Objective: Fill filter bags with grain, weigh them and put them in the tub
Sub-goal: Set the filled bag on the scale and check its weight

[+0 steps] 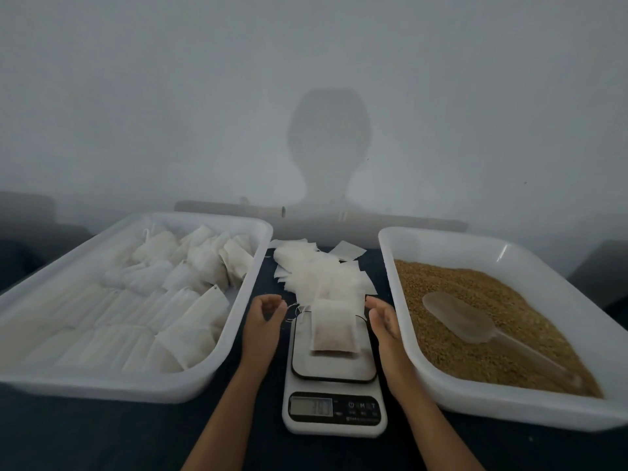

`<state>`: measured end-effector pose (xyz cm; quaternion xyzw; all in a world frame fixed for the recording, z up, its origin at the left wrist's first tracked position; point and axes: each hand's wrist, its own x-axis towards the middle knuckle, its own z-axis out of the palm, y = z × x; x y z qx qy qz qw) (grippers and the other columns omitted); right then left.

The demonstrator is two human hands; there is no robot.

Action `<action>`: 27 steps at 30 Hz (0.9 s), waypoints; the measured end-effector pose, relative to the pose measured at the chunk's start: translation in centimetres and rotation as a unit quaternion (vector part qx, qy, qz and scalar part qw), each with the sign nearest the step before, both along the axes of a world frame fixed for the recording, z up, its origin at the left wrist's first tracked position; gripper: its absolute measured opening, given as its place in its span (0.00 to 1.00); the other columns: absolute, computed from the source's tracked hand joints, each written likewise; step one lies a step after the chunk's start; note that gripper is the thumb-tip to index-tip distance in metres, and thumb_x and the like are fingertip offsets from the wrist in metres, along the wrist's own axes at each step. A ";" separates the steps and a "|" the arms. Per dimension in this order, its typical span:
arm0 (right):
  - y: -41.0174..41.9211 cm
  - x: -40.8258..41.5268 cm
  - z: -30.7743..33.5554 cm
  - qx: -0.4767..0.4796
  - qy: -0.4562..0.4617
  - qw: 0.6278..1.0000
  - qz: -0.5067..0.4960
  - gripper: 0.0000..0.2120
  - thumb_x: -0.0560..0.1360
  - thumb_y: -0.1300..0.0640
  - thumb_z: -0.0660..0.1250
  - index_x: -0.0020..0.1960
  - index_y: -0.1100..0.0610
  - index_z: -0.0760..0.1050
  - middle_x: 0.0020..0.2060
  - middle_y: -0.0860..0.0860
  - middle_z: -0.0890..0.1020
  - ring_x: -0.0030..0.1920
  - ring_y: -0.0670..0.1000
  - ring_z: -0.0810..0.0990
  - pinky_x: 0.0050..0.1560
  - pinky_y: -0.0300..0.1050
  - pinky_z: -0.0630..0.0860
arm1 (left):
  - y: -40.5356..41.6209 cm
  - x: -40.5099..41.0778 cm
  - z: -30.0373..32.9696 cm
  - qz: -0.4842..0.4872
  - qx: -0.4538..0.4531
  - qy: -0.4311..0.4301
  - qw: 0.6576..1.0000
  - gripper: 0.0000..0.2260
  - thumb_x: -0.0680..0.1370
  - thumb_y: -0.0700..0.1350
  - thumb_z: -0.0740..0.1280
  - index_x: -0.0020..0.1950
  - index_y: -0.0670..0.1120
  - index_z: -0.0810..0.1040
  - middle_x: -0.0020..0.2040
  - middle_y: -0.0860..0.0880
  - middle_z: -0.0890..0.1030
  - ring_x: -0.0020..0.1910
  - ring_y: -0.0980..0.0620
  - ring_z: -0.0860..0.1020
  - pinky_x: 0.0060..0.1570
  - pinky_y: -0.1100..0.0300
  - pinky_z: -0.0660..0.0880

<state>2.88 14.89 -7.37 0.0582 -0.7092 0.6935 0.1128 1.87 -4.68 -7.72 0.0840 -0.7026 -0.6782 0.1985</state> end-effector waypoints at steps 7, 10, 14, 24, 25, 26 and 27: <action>0.2 -0.1 -0.7 0.003 -0.002 1.000 0.001 0.13 0.80 0.60 0.58 0.63 0.60 0.73 0.59 0.51 0.78 0.60 0.46 0.76 0.63 0.42 0.72 | -0.3 0.0 -0.3 0.016 0.037 -0.001 0.999 0.05 0.77 0.35 0.65 0.49 0.44 0.75 0.47 0.51 0.79 0.47 0.60 0.76 0.44 0.71 0.70; 0.2 -0.2 -0.8 0.008 0.006 1.000 0.003 0.13 0.80 0.61 0.59 0.62 0.60 0.73 0.59 0.51 0.78 0.60 0.44 0.76 0.60 0.35 0.72 | -0.3 0.0 -0.4 0.018 0.022 -0.003 1.000 0.05 0.77 0.35 0.64 0.49 0.44 0.76 0.46 0.52 0.79 0.46 0.62 0.75 0.42 0.73 0.70; 0.2 -0.2 -0.8 0.018 0.011 1.000 0.004 0.12 0.80 0.63 0.59 0.62 0.61 0.73 0.59 0.51 0.78 0.59 0.41 0.75 0.57 0.28 0.71 | -0.3 -0.1 -0.4 0.017 0.010 -0.004 1.000 0.05 0.77 0.34 0.64 0.50 0.42 0.76 0.45 0.51 0.78 0.45 0.61 0.75 0.42 0.73 0.70; -0.2 -0.7 -0.4 0.066 0.017 0.998 0.018 0.12 0.78 0.64 0.61 0.60 0.55 0.73 0.55 0.47 0.78 0.57 0.40 0.76 0.54 0.29 0.71 | 0.3 -0.1 0.4 -0.061 -0.086 0.012 0.994 0.06 0.77 0.39 0.66 0.52 0.47 0.76 0.48 0.51 0.79 0.50 0.55 0.77 0.47 0.72 0.73; -0.4 -0.8 -0.2 0.075 0.018 0.997 0.016 0.12 0.78 0.64 0.62 0.59 0.53 0.73 0.54 0.48 0.78 0.57 0.41 0.76 0.54 0.30 0.72 | 0.5 -0.1 0.6 -0.084 -0.105 0.015 0.991 0.07 0.77 0.41 0.67 0.54 0.49 0.75 0.52 0.50 0.79 0.54 0.55 0.77 0.51 0.69 0.73; -0.5 -0.9 0.0 0.086 0.018 0.996 0.014 0.12 0.78 0.64 0.63 0.57 0.51 0.73 0.53 0.48 0.78 0.56 0.42 0.76 0.53 0.30 0.72 | 0.8 -0.1 0.7 -0.103 -0.131 0.015 0.986 0.10 0.76 0.43 0.68 0.57 0.50 0.74 0.56 0.50 0.77 0.57 0.54 0.75 0.56 0.65 0.73; -0.6 -1.0 0.2 0.098 0.019 0.995 0.013 0.12 0.77 0.64 0.63 0.56 0.49 0.73 0.52 0.48 0.79 0.55 0.42 0.76 0.51 0.31 0.72 | 1.1 -0.1 0.9 -0.115 -0.163 0.012 0.980 0.13 0.76 0.45 0.69 0.59 0.51 0.73 0.59 0.51 0.75 0.60 0.54 0.73 0.59 0.62 0.72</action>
